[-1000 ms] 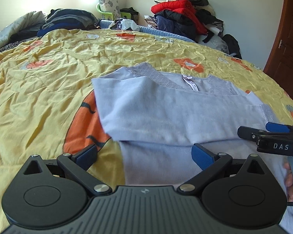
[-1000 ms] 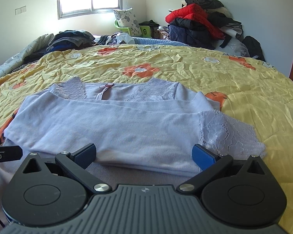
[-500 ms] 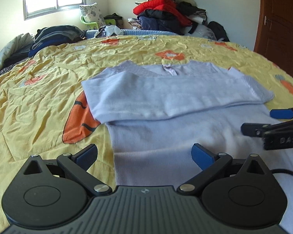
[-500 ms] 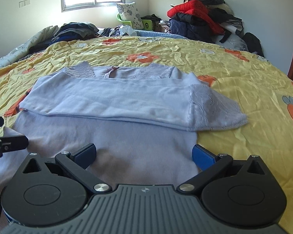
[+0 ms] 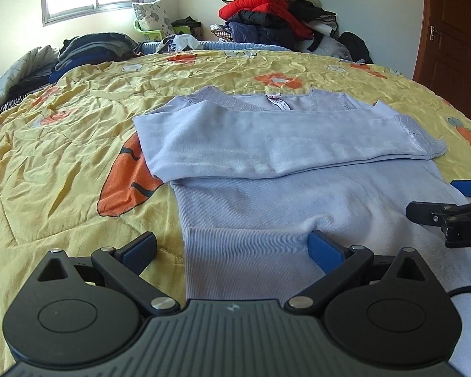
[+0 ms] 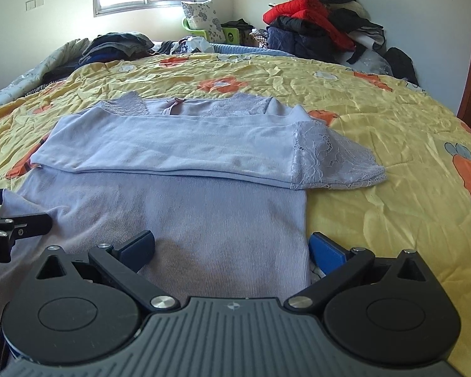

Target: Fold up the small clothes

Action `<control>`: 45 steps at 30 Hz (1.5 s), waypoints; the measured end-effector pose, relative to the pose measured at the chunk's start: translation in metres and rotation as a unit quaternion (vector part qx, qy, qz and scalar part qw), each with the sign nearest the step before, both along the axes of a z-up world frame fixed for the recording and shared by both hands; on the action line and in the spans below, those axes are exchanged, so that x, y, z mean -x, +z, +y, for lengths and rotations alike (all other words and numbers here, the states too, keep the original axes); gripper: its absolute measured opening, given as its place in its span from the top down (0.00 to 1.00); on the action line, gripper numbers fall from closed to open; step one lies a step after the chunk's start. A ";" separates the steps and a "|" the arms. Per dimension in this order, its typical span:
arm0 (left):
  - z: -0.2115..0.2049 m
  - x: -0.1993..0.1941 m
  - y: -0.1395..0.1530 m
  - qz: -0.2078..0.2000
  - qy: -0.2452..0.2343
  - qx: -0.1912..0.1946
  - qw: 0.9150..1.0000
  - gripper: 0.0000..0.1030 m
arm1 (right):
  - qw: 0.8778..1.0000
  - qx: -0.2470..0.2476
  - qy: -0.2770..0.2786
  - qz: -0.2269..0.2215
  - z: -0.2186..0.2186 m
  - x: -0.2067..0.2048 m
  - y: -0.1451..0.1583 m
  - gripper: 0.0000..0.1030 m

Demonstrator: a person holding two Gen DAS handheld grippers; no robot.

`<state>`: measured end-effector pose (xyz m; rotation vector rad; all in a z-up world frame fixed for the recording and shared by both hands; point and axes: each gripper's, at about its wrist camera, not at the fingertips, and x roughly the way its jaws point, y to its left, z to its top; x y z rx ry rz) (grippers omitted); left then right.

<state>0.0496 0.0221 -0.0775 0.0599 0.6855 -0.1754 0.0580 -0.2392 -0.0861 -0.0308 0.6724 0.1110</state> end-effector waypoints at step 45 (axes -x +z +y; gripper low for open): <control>0.003 0.008 0.004 0.000 0.001 -0.009 1.000 0.00 | 1.000 -0.001 0.005 0.000 -0.003 0.024 -0.001 0.00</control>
